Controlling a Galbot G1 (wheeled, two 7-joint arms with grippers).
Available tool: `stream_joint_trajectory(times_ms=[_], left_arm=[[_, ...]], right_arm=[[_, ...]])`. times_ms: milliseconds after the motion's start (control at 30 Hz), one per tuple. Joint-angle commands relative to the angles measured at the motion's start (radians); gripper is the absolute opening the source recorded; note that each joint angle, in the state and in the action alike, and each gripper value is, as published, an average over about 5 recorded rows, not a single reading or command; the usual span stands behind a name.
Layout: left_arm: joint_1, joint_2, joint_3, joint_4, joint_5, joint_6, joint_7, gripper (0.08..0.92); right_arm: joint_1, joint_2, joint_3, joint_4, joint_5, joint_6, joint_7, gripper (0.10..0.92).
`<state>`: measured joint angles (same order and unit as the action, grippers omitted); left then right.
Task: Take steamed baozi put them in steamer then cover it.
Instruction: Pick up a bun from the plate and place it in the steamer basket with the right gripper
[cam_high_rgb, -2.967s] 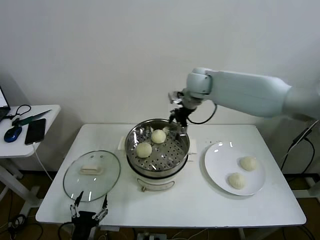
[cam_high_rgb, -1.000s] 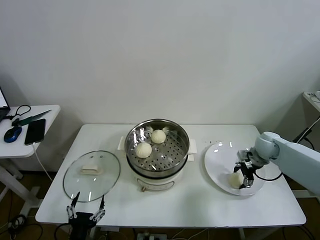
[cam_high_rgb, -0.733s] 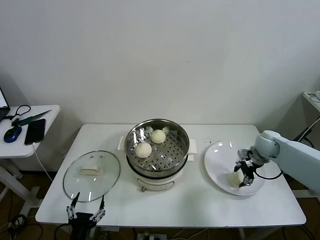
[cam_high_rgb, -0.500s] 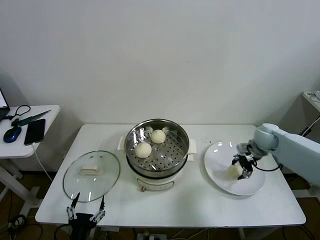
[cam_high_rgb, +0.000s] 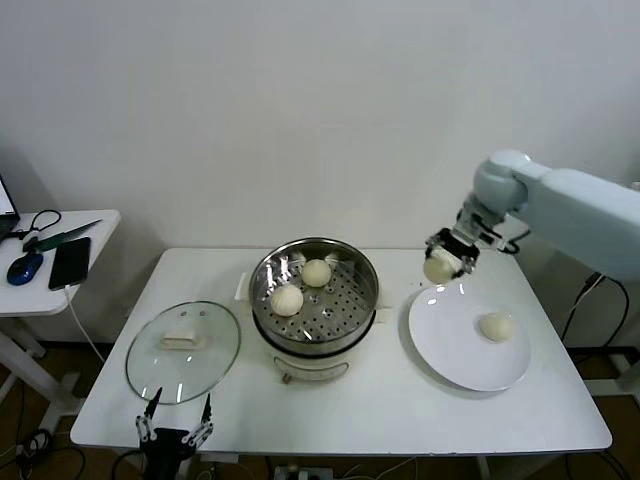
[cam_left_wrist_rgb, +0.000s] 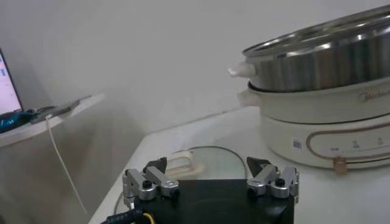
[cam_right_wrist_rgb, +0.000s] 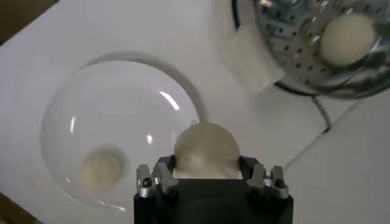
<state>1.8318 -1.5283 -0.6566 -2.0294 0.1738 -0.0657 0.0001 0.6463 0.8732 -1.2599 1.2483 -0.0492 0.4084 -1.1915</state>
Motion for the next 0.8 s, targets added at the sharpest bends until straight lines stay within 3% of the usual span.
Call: stream_joint_trajectory(times_ms=[33, 367, 800], left_arm=[[0.005, 0.001, 0.0, 0.004, -0.003, -0.006, 0.0, 0.823], [0.024, 0.007, -0.008, -0.006, -0.015, -0.016, 0.001, 0.823], [0.034, 0.014, -0.023, 0.004, -0.042, -0.027, -0.001, 0.823]], right_arm=[[0.172, 0.226, -0.038, 0.011, 0.053, 0.149, -0.027, 0.687], [0.037, 0.438, -0.012, -0.006, 0.039, 0.146, -0.038, 0.689], [-0.083, 0.491, -0.079, 0.003, -0.021, 0.169, -0.045, 0.688]])
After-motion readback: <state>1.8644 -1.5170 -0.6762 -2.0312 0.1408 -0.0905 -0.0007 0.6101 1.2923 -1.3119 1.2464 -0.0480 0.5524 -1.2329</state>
